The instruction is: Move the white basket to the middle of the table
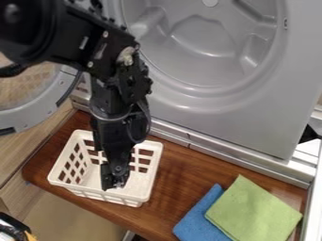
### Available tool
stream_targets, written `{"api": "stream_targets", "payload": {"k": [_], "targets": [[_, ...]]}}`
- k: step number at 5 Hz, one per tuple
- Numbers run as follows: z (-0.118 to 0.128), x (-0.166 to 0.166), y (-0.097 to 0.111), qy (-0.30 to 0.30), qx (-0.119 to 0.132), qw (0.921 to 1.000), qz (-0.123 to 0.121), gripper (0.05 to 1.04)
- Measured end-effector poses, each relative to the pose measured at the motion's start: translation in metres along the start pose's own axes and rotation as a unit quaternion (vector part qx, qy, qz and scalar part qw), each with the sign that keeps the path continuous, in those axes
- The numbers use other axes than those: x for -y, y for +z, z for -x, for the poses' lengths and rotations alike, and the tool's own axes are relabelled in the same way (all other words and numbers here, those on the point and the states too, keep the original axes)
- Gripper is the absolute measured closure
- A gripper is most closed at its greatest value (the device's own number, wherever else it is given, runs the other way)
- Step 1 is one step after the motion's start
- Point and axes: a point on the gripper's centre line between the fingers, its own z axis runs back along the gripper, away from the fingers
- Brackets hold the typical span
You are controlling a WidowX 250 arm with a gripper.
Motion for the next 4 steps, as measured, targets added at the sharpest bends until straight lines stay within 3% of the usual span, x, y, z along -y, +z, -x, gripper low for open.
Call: {"api": "stream_targets", "payload": {"k": [1, 2, 3, 4], "targets": [[0.0, -0.007, -0.023, -0.036, -0.001, 0.9988, 0.033, 0.084], [0.0, -0.009, -0.049, -0.077, -0.004, 0.9968, 0.022, 0.084], [0.012, -0.008, -0.065, -0.083, 0.039, 0.9958, 0.009, 0.084], [0.019, -0.002, -0.079, -0.093, 0.049, 0.9942, -0.022, 0.084]]}}
